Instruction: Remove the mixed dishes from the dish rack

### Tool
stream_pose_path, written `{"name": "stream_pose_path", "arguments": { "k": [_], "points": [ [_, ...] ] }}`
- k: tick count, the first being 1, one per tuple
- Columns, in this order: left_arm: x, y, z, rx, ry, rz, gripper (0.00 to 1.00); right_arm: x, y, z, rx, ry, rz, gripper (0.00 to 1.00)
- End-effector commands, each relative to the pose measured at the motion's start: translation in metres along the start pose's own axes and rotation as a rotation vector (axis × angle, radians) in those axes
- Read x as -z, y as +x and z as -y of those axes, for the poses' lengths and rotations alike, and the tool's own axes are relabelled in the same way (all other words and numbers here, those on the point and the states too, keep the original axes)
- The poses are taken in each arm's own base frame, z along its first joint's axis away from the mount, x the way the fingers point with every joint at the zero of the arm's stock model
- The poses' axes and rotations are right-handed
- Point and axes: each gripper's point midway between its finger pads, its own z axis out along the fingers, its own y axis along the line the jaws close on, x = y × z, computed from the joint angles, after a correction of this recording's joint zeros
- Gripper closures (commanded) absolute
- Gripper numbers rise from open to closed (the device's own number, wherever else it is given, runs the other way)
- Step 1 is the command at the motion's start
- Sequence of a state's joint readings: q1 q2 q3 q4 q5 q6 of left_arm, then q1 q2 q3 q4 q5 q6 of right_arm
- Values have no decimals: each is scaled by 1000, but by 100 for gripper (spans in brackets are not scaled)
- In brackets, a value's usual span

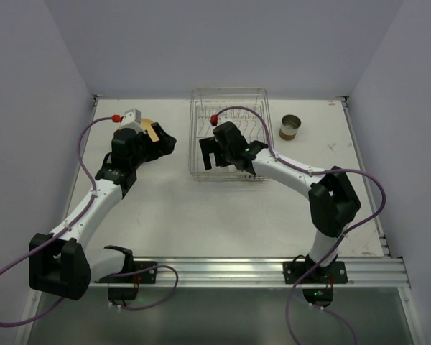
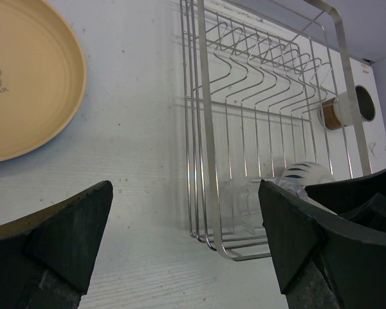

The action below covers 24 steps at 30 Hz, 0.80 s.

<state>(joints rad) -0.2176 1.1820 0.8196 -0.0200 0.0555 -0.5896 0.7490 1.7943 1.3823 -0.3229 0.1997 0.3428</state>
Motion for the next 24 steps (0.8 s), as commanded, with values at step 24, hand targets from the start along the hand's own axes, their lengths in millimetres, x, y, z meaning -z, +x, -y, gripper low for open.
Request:
{"name": "stream_pose_path", "arguments": {
  "k": [24],
  "points": [
    [2, -16, 12, -24, 30, 49, 0, -6, -4, 2, -27, 71, -7, 2]
  ]
}}
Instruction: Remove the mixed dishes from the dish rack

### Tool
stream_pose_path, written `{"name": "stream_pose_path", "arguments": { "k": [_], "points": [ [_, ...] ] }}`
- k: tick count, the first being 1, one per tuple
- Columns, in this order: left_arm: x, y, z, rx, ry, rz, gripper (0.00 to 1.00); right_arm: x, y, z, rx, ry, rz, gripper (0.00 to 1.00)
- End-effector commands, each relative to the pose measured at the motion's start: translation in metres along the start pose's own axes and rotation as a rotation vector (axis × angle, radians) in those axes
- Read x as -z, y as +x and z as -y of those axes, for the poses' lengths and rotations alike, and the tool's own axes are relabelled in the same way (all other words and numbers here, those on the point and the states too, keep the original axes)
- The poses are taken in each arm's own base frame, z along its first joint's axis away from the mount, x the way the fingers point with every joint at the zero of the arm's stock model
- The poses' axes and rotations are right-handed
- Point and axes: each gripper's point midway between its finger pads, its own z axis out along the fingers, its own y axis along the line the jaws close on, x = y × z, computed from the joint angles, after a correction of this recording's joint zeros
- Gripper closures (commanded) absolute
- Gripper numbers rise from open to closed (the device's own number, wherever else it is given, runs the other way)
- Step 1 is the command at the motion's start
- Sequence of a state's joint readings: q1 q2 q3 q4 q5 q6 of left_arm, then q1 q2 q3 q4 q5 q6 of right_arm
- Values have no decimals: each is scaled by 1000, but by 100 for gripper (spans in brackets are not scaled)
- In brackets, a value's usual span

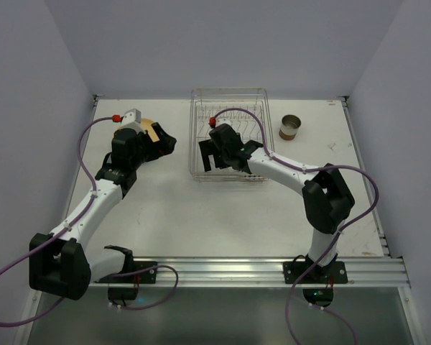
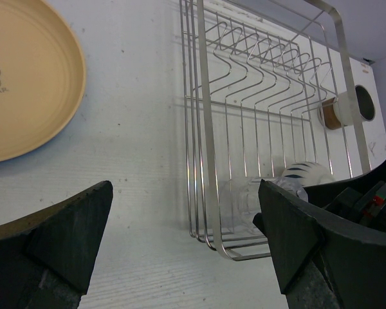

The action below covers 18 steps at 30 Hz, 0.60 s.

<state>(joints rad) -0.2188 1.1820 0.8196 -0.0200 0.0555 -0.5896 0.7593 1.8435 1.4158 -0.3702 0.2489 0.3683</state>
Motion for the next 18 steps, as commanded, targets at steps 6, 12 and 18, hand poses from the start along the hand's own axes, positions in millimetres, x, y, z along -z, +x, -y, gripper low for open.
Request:
{"name": "stream_pose_path", "arguments": {
  "k": [6, 12, 18],
  "points": [
    [2, -16, 11, -26, 26, 51, 0, 3, -12, -4, -18, 8, 22, 9],
    [2, -16, 10, -26, 25, 49, 0, 1, -9, -4, -8, 5, 6, 40],
    [2, -16, 10, -25, 25, 49, 0, 1, -9, -6, -5, 1, 2, 58]
  ]
}}
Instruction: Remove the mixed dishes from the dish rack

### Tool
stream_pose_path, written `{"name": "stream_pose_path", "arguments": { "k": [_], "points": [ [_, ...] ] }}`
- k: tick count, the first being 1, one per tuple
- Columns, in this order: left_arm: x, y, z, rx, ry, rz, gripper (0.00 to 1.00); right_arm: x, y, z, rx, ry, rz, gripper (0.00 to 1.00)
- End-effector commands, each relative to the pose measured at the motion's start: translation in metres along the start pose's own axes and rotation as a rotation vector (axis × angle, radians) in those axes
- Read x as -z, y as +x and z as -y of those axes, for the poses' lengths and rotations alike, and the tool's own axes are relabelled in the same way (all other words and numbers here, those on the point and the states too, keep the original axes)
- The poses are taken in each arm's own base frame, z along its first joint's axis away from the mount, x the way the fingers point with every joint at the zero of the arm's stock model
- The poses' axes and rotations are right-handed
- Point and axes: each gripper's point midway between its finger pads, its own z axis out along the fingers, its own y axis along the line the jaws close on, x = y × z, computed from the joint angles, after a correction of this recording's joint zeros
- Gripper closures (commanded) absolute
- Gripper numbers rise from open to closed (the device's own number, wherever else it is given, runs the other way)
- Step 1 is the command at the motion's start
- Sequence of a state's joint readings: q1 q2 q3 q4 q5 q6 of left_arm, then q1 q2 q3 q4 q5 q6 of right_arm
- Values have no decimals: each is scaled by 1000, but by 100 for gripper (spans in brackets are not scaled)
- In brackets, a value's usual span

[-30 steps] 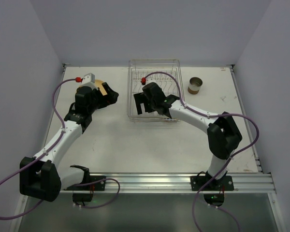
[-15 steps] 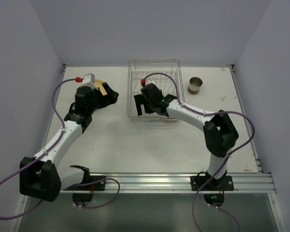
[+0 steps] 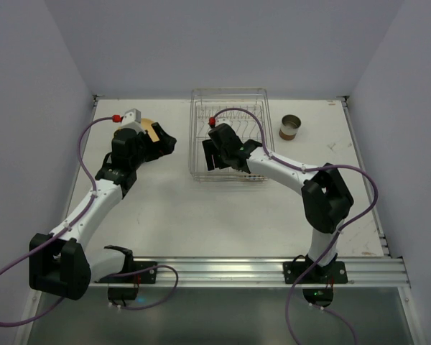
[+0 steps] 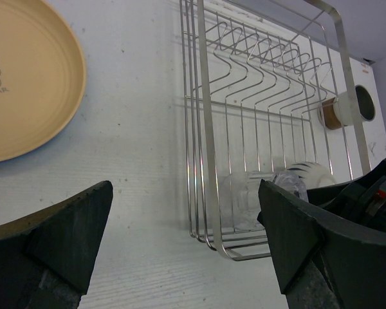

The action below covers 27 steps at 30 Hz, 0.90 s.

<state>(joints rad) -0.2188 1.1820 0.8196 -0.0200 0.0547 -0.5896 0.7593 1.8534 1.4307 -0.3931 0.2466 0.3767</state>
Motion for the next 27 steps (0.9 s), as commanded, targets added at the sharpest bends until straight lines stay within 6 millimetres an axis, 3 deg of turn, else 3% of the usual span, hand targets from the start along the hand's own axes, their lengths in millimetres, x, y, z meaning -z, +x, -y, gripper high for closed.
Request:
{"name": "stream_pose_path", "arguments": {
  "k": [1, 20, 27],
  "points": [
    [2, -15, 10, -24, 25, 48, 0, 2, -12, -4, 0, 2, 21, 58],
    [0, -14, 12, -19, 30, 43, 0, 21, -43, 14, -43, 65, 117, 62],
    [-2, -8, 29, -43, 135, 8, 0, 39, -61, 24, -87, 27, 161, 65]
  ]
}}
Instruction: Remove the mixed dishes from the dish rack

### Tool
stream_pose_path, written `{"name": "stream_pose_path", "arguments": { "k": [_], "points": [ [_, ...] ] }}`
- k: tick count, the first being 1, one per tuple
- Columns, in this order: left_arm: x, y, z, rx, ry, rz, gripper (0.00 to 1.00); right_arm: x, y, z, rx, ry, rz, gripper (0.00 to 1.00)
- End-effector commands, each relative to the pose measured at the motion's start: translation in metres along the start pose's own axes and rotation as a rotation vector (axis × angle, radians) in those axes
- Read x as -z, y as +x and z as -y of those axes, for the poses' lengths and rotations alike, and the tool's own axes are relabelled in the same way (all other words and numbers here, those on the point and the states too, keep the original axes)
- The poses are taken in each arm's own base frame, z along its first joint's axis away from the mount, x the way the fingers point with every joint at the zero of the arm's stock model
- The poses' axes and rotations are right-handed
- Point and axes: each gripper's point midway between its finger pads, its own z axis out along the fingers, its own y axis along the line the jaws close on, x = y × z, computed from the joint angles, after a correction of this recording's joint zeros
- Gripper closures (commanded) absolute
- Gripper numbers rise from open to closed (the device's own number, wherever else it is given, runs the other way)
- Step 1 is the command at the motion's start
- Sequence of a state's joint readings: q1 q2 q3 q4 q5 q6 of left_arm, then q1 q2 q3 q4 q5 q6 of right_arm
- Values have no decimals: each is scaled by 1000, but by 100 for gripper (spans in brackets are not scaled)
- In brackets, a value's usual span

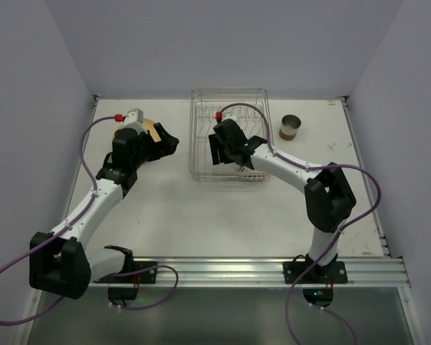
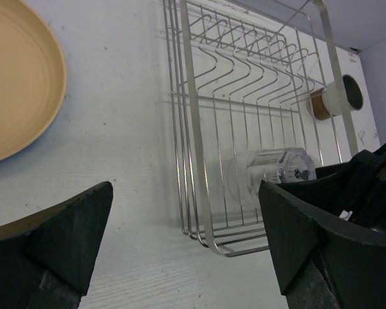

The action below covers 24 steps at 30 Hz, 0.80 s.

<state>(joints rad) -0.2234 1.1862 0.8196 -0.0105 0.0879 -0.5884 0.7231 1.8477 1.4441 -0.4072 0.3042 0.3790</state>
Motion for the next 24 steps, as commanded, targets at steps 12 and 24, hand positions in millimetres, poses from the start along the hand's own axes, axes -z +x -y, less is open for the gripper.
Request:
{"name": "stream_pose_path", "arguments": {
  "k": [12, 24],
  "points": [
    [3, -22, 22, -91, 85, 60, 0, 86, -96, 14, -147, -187, 253, 65],
    [44, -33, 91, -209, 478, 151, 0, 174, -110, -18, -120, -534, 431, 66]
  ]
}}
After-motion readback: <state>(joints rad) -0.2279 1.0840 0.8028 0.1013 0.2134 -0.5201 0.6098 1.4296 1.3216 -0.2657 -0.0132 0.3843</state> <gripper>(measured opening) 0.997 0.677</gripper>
